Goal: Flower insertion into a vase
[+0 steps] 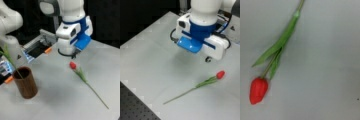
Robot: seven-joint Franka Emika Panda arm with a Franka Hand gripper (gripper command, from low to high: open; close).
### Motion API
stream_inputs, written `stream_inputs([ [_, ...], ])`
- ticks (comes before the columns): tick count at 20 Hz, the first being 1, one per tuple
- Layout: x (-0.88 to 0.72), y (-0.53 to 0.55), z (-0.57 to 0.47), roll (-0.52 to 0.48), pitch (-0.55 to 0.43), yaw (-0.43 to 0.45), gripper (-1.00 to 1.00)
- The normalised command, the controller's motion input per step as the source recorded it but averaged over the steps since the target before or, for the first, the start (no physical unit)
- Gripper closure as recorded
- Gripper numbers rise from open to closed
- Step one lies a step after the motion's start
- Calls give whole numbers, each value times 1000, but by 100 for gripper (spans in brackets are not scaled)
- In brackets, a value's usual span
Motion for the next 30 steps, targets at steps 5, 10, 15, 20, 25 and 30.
stream_inputs([
  [5, 321, 49, -169, -78, 158, -58, -100],
  [10, 236, 88, -163, -175, 115, -54, -100],
  [15, 186, 140, -163, -208, 109, -52, -100],
  [20, 222, 115, -164, -166, 113, 3, -100],
  [25, 260, 16, -110, -129, 152, 31, -100],
  [30, 344, -40, -151, -172, 106, 32, -100],
])
